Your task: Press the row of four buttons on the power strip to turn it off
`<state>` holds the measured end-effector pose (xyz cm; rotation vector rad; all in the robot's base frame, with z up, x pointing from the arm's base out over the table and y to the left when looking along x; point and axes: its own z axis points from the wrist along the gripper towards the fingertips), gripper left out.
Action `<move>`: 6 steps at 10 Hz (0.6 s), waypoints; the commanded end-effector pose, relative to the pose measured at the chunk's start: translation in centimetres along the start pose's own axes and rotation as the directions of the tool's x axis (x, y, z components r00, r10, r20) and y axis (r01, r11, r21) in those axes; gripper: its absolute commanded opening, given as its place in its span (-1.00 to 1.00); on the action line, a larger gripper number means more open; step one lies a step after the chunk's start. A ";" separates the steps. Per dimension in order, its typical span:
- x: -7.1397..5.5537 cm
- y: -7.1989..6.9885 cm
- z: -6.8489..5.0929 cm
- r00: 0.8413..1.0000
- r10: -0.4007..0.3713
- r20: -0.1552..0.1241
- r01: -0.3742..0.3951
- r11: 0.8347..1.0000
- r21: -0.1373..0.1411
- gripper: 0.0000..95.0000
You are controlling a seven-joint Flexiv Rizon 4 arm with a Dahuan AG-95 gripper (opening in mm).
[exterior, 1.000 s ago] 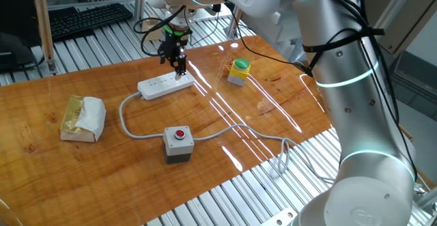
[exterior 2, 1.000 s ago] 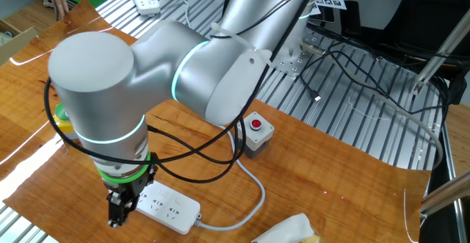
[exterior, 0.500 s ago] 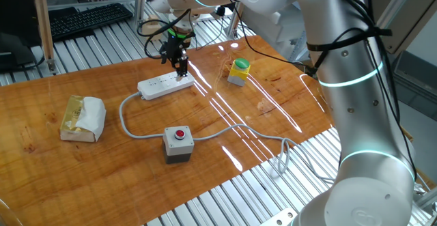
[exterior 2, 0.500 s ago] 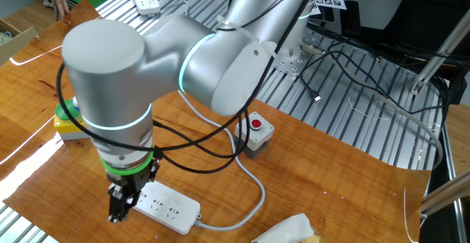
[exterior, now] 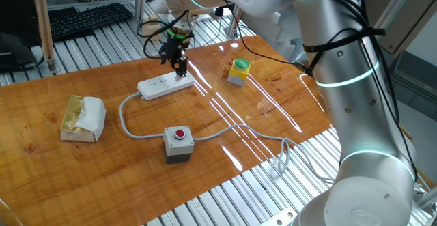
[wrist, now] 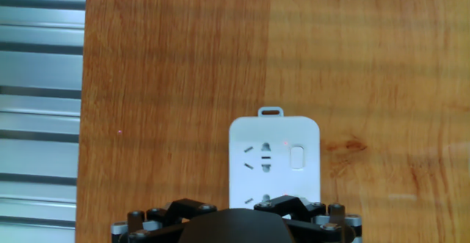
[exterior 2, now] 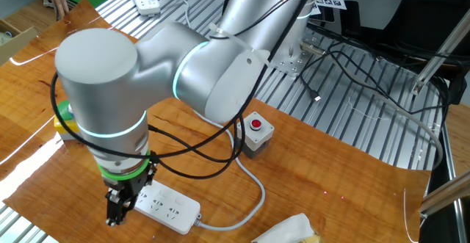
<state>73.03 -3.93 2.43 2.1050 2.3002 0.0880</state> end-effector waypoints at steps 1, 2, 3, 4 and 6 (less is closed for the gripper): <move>0.0 0.2 0.1 1.000 0.000 -0.001 0.000 1.000 0.004 1.00; 0.0 0.2 0.1 1.000 0.000 -0.001 0.000 1.000 0.004 1.00; 0.0 0.2 0.2 1.000 0.001 -0.002 -0.001 1.000 0.003 1.00; 0.0 0.3 0.3 1.000 0.001 -0.002 -0.001 1.000 0.002 1.00; 0.0 0.4 0.5 1.000 0.001 -0.001 -0.001 1.000 0.003 1.00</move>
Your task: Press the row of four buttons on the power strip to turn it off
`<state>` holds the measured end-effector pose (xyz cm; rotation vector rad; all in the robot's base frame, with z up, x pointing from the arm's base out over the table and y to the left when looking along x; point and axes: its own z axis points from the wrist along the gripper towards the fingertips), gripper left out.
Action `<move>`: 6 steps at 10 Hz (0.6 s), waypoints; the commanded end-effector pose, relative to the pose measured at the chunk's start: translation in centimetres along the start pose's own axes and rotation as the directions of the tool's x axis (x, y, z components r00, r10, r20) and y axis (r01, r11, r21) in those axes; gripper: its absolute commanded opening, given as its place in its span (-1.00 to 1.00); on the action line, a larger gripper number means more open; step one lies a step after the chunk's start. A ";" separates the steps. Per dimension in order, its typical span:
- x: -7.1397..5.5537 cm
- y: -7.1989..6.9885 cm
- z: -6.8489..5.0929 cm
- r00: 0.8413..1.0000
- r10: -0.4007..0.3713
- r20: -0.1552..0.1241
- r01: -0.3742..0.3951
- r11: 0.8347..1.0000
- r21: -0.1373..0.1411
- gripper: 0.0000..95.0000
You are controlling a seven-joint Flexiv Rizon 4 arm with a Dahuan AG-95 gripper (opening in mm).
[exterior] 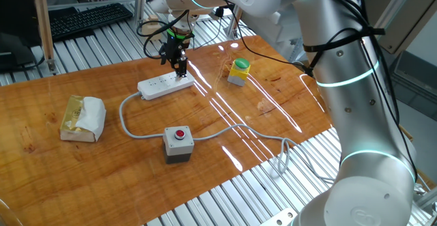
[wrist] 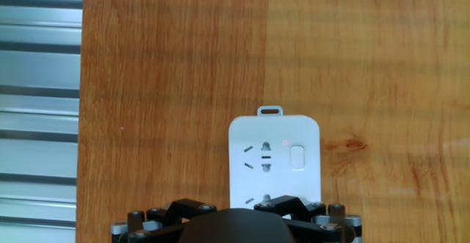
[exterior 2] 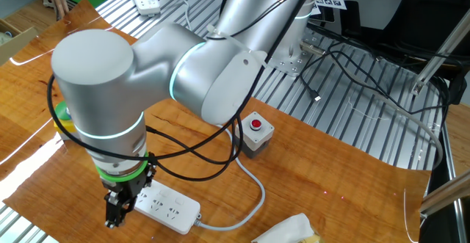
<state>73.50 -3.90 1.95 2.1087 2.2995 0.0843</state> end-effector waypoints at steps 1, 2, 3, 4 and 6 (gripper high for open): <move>0.0 0.0 0.0 1.000 -0.003 0.000 0.003 1.000 0.000 1.00; 0.0 0.0 0.1 1.000 -0.001 0.000 0.001 1.000 0.001 1.00; 0.0 0.0 0.1 1.000 0.001 -0.001 -0.001 1.000 0.001 1.00; 0.0 0.0 0.2 1.000 0.002 -0.001 -0.002 1.000 0.001 1.00; -0.2 0.0 0.6 1.000 -0.001 -0.006 0.001 1.000 0.001 1.00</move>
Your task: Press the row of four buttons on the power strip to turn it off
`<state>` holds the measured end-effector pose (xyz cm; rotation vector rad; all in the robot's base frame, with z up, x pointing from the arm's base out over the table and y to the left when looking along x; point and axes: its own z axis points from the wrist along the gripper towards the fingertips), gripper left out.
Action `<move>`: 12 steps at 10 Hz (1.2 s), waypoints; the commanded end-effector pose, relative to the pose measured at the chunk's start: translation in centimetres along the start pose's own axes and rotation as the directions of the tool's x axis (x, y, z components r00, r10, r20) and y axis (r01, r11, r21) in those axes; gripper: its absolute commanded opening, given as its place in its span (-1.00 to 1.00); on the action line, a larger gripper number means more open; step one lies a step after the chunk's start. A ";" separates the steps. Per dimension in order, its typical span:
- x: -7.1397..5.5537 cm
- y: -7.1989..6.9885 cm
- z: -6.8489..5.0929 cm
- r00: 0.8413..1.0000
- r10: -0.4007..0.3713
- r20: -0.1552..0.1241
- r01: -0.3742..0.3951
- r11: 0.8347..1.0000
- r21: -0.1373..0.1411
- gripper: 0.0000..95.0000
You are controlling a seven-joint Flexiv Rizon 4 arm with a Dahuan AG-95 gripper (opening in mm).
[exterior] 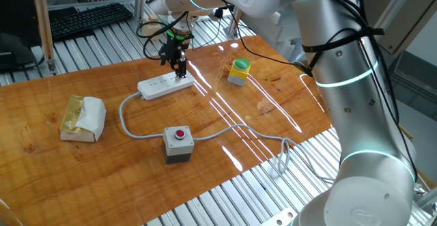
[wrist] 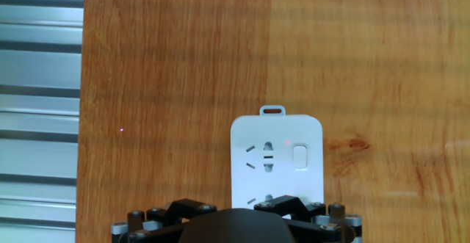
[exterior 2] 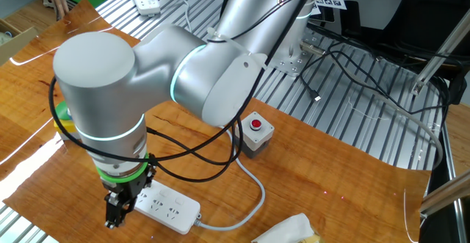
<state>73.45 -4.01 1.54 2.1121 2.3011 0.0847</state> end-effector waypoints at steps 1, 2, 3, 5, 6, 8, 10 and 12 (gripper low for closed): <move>-0.1 0.0 0.2 1.000 0.002 -0.007 -0.002 1.000 -0.001 1.00; -0.1 0.0 0.2 1.000 0.002 -0.009 -0.002 1.000 -0.002 1.00; -0.1 0.0 0.1 1.000 -0.001 -0.008 0.001 1.000 0.003 1.00; -0.1 0.0 0.1 1.000 -0.002 -0.007 0.002 1.000 0.004 1.00; -0.1 -0.1 0.0 1.000 -0.003 -0.007 0.003 1.000 0.006 1.00; -0.1 -0.2 -0.2 1.000 0.001 -0.011 -0.001 1.000 0.008 1.00; -0.1 -0.3 -0.3 1.000 -0.001 -0.011 0.001 1.000 0.008 1.00; 0.0 -0.3 -0.2 1.000 0.000 -0.011 0.000 1.000 0.008 1.00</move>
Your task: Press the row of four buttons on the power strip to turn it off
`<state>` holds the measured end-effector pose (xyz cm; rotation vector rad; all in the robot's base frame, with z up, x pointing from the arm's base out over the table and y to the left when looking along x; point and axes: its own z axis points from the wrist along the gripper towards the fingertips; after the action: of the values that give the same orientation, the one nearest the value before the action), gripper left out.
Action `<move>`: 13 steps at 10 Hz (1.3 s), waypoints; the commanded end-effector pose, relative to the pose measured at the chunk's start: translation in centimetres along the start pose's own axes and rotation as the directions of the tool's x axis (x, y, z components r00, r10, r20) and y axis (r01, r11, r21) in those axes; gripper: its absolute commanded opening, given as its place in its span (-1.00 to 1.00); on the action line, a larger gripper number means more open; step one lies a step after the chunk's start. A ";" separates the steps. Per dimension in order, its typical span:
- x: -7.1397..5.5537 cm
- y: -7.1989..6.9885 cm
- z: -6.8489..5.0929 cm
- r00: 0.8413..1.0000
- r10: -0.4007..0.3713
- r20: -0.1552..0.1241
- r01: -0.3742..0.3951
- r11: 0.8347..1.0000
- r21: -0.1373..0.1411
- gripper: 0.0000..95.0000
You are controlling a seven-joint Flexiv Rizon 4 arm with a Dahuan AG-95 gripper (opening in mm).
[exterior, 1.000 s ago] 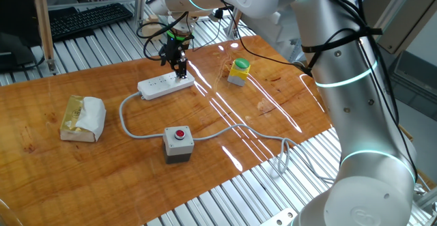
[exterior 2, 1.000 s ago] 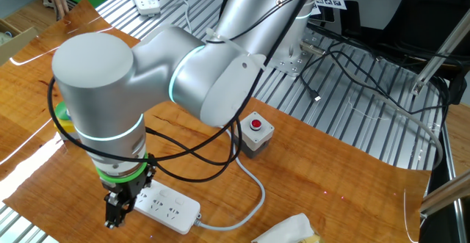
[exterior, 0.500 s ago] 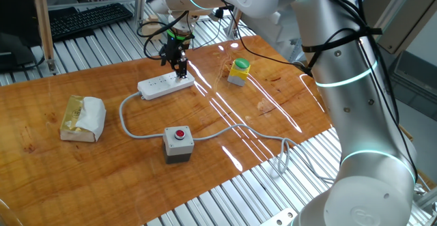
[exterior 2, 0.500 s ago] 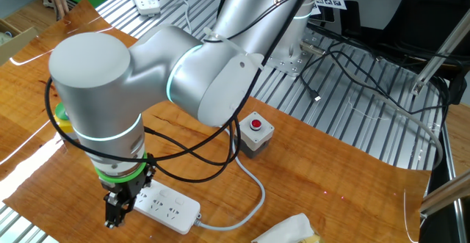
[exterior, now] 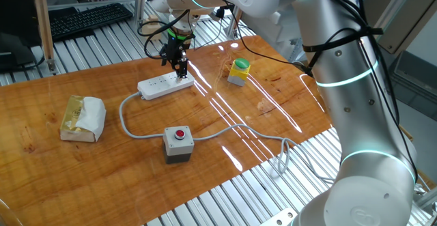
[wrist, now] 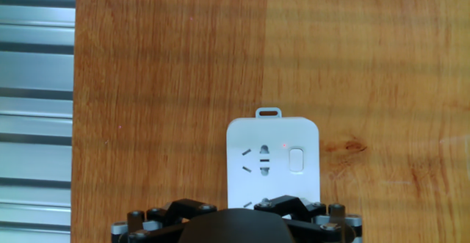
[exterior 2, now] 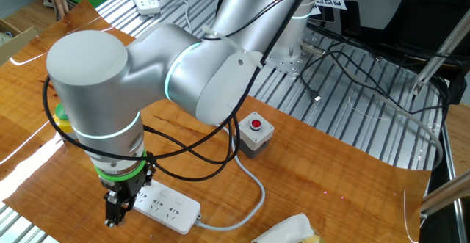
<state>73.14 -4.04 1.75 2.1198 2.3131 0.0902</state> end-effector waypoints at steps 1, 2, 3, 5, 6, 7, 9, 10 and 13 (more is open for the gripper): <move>0.0 0.0 0.0 1.000 0.001 0.001 -0.001 1.000 0.001 1.00; 0.0 0.0 0.0 1.000 0.000 0.001 0.000 1.000 0.002 1.00; 0.0 -0.1 0.0 1.000 0.001 0.000 -0.001 1.000 0.003 1.00; 0.0 -0.2 -0.1 1.000 0.000 0.001 0.000 1.000 0.004 1.00; 0.0 -0.2 -0.2 1.000 -0.003 0.002 0.003 1.000 0.004 1.00; 0.0 -0.2 -0.2 1.000 -0.003 0.002 0.003 1.000 0.004 1.00; 0.1 -0.3 -0.1 1.000 -0.005 0.000 0.005 1.000 0.003 1.00; 0.3 -0.4 0.0 1.000 -0.006 -0.003 0.006 1.000 0.000 1.00; 0.6 -0.4 0.5 1.000 -0.004 -0.018 0.004 1.000 -0.016 1.00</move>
<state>72.54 -3.42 1.30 2.1149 2.3199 0.1318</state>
